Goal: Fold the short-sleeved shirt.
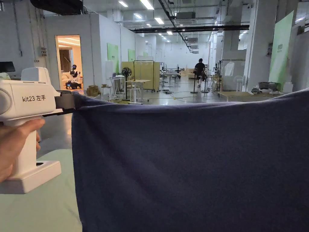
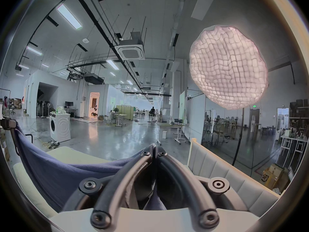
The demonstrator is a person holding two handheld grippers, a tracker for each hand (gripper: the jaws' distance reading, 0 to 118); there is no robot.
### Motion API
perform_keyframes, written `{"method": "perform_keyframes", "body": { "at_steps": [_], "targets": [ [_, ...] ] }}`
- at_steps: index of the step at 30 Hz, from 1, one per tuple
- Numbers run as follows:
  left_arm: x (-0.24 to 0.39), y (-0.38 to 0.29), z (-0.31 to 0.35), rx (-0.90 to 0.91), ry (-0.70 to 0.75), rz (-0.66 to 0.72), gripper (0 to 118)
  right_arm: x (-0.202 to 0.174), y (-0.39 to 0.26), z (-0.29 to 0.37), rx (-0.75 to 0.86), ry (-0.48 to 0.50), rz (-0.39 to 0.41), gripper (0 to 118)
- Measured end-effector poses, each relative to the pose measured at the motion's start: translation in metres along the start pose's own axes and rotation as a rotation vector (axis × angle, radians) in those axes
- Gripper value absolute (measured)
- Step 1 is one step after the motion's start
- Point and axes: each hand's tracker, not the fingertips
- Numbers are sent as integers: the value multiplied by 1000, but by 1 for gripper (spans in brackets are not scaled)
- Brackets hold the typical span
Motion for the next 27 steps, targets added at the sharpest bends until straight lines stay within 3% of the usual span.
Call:
{"method": "perform_keyframes", "body": {
  "at_steps": [20,24,27],
  "targets": [
    [-24,2,-138,-65,76,38,9,-30,-9,-116,-7,23,76,3],
    [-20,12,-176,-61,110,9,9,-44,-6,-146,-28,-5,187,3],
    [-18,19,-193,-47,121,11,9,-54,-1,-170,-31,-12,148,3]
  ]
}}
